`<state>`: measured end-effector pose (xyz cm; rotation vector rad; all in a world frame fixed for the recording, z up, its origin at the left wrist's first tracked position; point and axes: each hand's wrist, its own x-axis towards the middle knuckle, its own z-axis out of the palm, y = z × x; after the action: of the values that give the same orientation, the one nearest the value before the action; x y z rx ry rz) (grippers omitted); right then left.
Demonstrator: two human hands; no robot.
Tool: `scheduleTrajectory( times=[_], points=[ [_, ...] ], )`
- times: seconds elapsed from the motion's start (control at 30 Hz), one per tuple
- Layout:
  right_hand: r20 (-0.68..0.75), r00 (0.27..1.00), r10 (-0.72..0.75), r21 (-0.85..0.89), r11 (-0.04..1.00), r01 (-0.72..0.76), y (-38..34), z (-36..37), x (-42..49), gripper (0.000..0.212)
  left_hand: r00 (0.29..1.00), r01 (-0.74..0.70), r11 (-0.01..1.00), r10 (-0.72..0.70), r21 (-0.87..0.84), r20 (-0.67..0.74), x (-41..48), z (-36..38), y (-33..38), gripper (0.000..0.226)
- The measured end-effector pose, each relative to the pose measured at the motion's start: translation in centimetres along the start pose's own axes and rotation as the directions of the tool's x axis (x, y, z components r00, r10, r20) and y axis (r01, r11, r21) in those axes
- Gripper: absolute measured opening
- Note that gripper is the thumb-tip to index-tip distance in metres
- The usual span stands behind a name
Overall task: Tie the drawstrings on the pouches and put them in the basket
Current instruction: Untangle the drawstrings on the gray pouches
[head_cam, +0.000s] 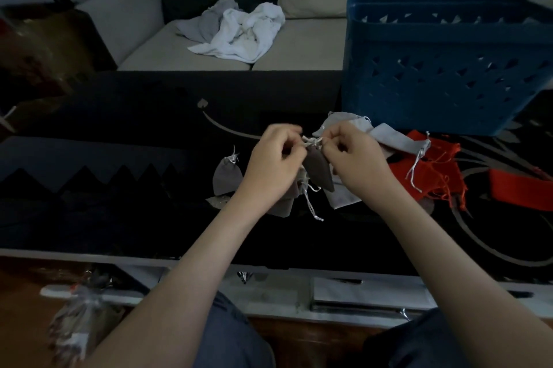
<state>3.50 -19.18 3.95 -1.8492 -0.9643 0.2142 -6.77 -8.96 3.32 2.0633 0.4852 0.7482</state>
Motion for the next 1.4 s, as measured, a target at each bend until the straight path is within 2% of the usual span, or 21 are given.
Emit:
scheduleTrajectory(
  times=[0.07, 0.1, 0.13, 0.23, 0.3, 0.4, 0.57, 0.67, 0.73, 0.8, 0.9, 1.03, 1.13, 1.2, 1.27, 1.4],
  points=[
    [0.009, 1.0, 0.029, 0.077, 0.997, -0.03, 0.0, 0.5, 0.1, 0.019, 0.96, 0.259, 0.94, -0.226, -0.224, 0.164, 0.3, -0.4, -0.2, 0.017],
    [0.015, 0.999, 0.049, 0.113, 0.992, -0.05, 0.0, 0.7, 0.2, 0.02, 0.929, 0.351, 0.886, -0.289, -0.304, 0.232, 0.3, -0.5, -0.2, 0.018],
    [0.025, 0.997, 0.072, 0.15, 0.986, -0.075, 0.0, 0.9, 0.4, 0.019, 0.911, 0.397, 0.851, -0.317, -0.344, 0.265, 0.2, -0.7, -0.2, 0.017],
    [0.06, 0.992, 0.11, 0.259, 0.958, -0.122, -0.1, 1.6, 0.7, 0.013, 0.902, 0.425, 0.829, -0.352, -0.363, 0.251, 0.0, -1.3, -0.5, 0.019],
    [0.081, 0.993, 0.089, 0.254, 0.961, -0.107, -0.1, 2.1, 0.8, 0.014, 0.885, 0.46, 0.815, -0.386, -0.352, 0.261, -0.2, -2.0, -0.8, 0.017],
    [0.087, 0.994, 0.068, 0.219, 0.972, -0.086, 0.1, 2.8, 0.9, 0.015, 0.887, 0.443, 0.862, -0.38, -0.247, 0.264, -0.1, -2.9, -1.2, 0.019],
    [0.134, 0.99, 0.031, 0.177, 0.983, -0.055, -0.1, 4.1, 0.9, 0.005, 0.891, 0.455, 0.884, -0.448, -0.112, 0.077, -0.4, -4.3, -2.7, 0.024],
    [0.244, 0.97, 0.016, -0.077, 0.997, 0.003, 0.9, 4.9, 1.1, 0.029, 0.86, 0.511, 0.852, -0.506, 0.116, -0.074, -0.6, -5.7, -4.4, 0.025],
    [0.297, 0.955, 0.008, -0.29, 0.954, 0.082, 2.3, 5.5, 1.6, 0.043, 0.842, 0.539, 0.796, -0.525, 0.276, -0.129, -0.8, -6.5, -5.3, 0.022],
    [0.342, 0.939, 0.042, -0.388, 0.916, 0.1, 3.3, 6.0, 1.9, 0.052, 0.835, 0.54, 0.752, -0.536, 0.378, -0.126, -1.1, -7.0, -5.9, 0.019],
    [0.376, 0.924, 0.074, -0.427, 0.899, 0.101, 3.7, 6.4, 2.0, 0.058, 0.827, 0.518, 0.691, -0.554, 0.505, -0.09, -1.5, -6.9, -6.2, 0.02],
    [0.408, 0.91, 0.07, -0.522, 0.836, 0.17, 3.5, 6.4, 2.0, 0.048, 0.842, 0.51, 0.638, -0.507, 0.577, -0.184, -1.6, -5.9, -6.1, 0.039],
    [0.374, 0.927, 0.027, -0.491, 0.854, 0.173, 3.2, 6.2, 1.9, 0.04, 0.872, 0.474, 0.598, -0.422, 0.646, -0.249, -1.5, -5.9, -6.4, 0.056],
    [0.34, 0.94, -0.032, -0.438, 0.879, 0.189, 3.1, 6.1, 1.7, 0.03, 0.889, 0.444, 0.621, -0.398, 0.646, -0.229, -1.6, -5.9, -5.9, 0.06],
    [0.297, 0.951, -0.085, -0.346, 0.919, 0.19, 2.9, 5.9, 1.6, 0.02, 0.923, 0.375, 0.691, -0.338, 0.618, -0.183, -1.5, -5.6, -5.0, 0.062],
    [0.236, 0.964, -0.119, -0.202, 0.965, 0.168, 1.8, 4.9, 1.4, 0.017, 0.99, 0.13, 0.846, -0.142, 0.518, -0.016, -1.1, -4.5, -2.7, 0.061]
  ],
)
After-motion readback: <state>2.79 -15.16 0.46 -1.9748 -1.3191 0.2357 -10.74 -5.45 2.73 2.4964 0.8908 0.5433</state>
